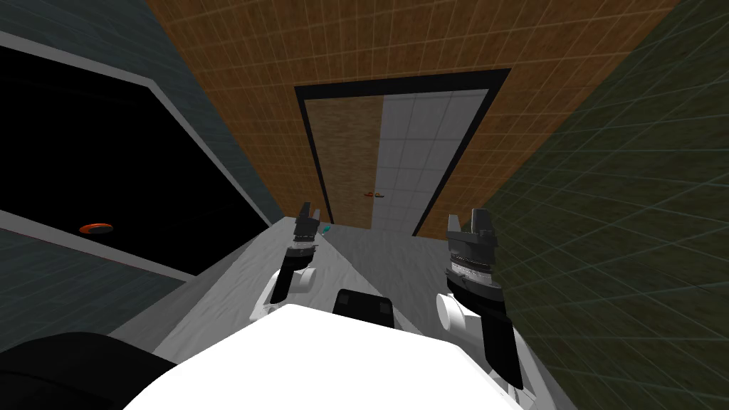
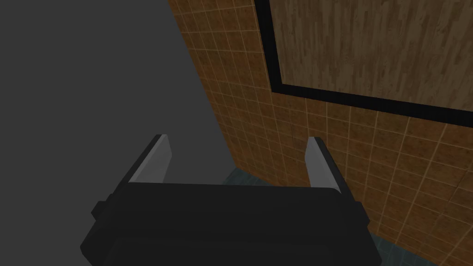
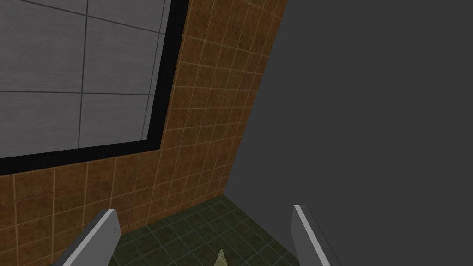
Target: Pull the door open
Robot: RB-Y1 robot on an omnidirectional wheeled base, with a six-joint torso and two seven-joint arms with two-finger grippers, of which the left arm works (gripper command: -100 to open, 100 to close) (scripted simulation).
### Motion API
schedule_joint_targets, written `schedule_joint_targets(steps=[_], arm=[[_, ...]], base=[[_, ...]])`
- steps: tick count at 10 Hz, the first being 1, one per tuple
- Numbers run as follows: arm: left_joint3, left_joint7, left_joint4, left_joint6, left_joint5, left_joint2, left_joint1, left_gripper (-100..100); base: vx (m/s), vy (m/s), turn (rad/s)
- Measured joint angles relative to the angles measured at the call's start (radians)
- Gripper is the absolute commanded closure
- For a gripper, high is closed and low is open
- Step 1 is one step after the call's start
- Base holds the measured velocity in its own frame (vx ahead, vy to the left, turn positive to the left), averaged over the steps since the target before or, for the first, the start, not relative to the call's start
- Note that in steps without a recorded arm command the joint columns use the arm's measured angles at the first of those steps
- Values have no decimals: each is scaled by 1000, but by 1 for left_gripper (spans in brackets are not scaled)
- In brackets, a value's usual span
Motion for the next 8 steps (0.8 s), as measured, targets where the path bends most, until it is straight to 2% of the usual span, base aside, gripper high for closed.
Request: schedule_joint_targets(steps=[5,8], arm=[[-3,10,94,-19,16,33,-37,-100],[-6,15,153,-40,25,47,-52,-100]], base=[[106,-20,-11],[99,-36,-10]])
